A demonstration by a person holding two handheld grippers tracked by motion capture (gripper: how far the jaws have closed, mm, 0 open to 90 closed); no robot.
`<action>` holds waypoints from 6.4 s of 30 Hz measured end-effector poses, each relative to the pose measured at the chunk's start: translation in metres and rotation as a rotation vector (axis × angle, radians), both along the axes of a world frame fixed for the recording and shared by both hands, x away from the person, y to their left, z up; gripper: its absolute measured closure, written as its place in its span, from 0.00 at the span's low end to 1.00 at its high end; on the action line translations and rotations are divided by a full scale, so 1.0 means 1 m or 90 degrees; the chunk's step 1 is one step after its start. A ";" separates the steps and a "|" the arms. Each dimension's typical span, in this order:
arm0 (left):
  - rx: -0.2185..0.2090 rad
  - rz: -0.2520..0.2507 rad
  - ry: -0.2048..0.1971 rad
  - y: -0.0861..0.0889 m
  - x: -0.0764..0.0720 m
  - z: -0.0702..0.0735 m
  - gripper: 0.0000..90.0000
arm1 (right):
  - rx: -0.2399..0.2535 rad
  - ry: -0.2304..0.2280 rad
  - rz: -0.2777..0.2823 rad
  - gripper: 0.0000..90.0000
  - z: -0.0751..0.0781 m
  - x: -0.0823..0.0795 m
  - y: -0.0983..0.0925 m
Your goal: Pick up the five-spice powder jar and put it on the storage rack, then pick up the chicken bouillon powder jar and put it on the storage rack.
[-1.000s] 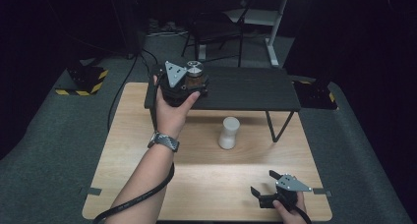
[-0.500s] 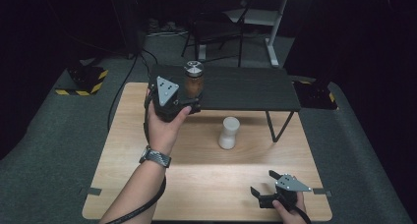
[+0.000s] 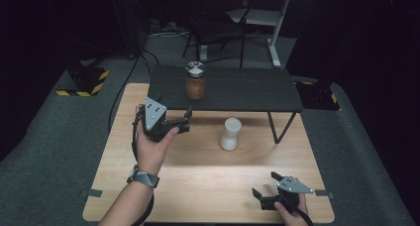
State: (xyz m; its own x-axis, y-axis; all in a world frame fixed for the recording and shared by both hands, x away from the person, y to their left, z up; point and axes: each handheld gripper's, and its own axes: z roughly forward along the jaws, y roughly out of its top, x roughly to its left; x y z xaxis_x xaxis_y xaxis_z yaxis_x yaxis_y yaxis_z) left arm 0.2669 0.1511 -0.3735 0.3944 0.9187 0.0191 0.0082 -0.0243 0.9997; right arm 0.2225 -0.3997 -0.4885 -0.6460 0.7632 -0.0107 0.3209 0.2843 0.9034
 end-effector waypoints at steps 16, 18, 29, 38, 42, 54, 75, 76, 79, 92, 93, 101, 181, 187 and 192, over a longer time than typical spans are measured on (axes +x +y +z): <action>0.006 -0.022 0.005 0.006 -0.036 -0.046 0.00 | -0.002 -0.001 -0.002 0.01 0.000 -0.001 0.001; 0.016 -0.024 0.016 0.006 -0.040 -0.051 0.00 | -0.002 -0.001 -0.001 0.01 0.000 -0.001 0.001; -0.004 -0.041 0.063 0.011 -0.060 -0.091 0.00 | -0.004 -0.002 -0.002 0.01 0.000 -0.001 0.001; 0.002 -0.052 0.109 0.014 -0.072 -0.111 0.00 | -0.005 -0.002 -0.002 0.01 0.000 -0.001 0.001; 0.010 -0.056 0.131 0.015 -0.074 -0.120 0.00 | -0.008 -0.003 -0.001 0.01 0.001 -0.001 0.002; 0.055 -0.068 0.174 0.014 -0.069 -0.135 0.00 | -0.013 -0.002 -0.002 0.01 0.001 -0.001 0.003; 0.087 -0.087 0.211 0.016 -0.062 -0.130 0.00 | -0.015 -0.001 -0.016 0.01 0.002 -0.002 0.006; 0.087 -0.087 0.211 0.016 -0.062 -0.130 0.00 | -0.015 -0.001 -0.016 0.01 0.002 -0.002 0.006; 0.081 -0.089 0.211 0.018 -0.062 -0.131 0.00 | -0.016 0.000 -0.013 0.01 0.002 -0.002 0.006; 0.093 -0.092 0.219 0.015 -0.059 -0.129 0.00 | -0.012 -0.008 -0.019 0.01 0.001 -0.006 0.010; 0.095 -0.092 0.216 0.015 -0.060 -0.129 0.00 | -0.012 -0.011 -0.018 0.01 0.001 -0.006 0.010; 0.086 -0.096 0.215 0.017 -0.060 -0.130 0.00 | 0.018 -0.035 -0.018 0.00 0.012 0.000 0.023; 0.082 -0.110 0.220 0.023 -0.058 -0.130 0.00 | 0.076 -0.102 -0.083 0.37 0.026 0.110 0.116; 0.085 -0.109 0.218 0.022 -0.059 -0.130 0.00 | 0.088 -0.114 -0.080 0.37 0.032 0.095 0.105; 0.085 -0.109 0.218 0.022 -0.059 -0.130 0.00 | 0.102 -0.116 -0.082 0.37 0.038 0.078 0.092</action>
State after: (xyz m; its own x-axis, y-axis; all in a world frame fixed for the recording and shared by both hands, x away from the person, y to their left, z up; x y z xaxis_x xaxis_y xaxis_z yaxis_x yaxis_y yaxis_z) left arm 0.2080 0.1732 -0.5032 0.5455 0.8377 -0.0258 0.3253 -0.1832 0.9277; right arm 0.3007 -0.3076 -0.4503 -0.5416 0.8406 0.0093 0.1735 0.1009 0.9797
